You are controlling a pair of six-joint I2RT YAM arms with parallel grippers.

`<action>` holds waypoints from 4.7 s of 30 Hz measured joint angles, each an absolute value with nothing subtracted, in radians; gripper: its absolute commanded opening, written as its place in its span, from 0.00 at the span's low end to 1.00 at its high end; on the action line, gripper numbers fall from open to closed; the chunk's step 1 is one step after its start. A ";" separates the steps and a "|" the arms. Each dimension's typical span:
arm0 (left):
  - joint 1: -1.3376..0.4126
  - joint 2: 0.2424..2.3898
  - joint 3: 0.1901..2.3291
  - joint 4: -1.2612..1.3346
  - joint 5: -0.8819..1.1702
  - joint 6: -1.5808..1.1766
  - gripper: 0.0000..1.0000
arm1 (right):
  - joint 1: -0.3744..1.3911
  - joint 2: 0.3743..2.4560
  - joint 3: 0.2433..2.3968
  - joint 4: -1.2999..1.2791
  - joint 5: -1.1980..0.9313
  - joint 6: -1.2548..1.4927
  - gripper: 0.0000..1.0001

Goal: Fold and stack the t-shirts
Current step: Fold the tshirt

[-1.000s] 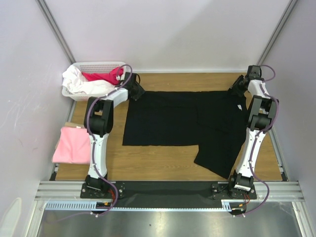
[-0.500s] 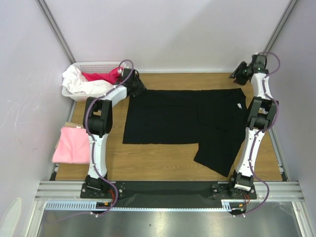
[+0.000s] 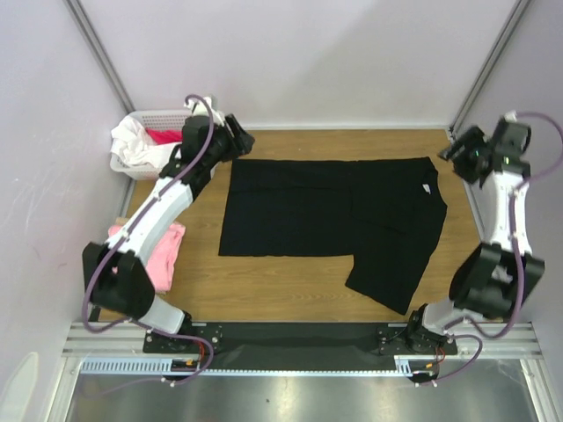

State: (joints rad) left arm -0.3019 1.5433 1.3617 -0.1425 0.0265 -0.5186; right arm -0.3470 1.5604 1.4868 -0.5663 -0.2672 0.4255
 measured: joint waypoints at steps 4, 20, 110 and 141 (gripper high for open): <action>-0.331 1.377 1.126 -0.186 -0.019 -0.564 0.65 | -0.395 1.371 1.187 -0.583 -0.241 0.491 0.75; -0.321 0.955 0.438 -0.360 -0.226 -1.018 0.67 | -0.397 1.023 0.794 -0.789 -0.206 0.577 0.89; -0.316 0.982 0.344 -0.203 -0.257 -1.001 0.00 | -0.335 0.900 0.412 -0.794 -0.120 0.769 0.21; -0.316 1.029 0.544 -0.295 -0.365 -0.968 0.00 | -0.334 1.147 0.828 -0.701 -0.207 0.758 0.00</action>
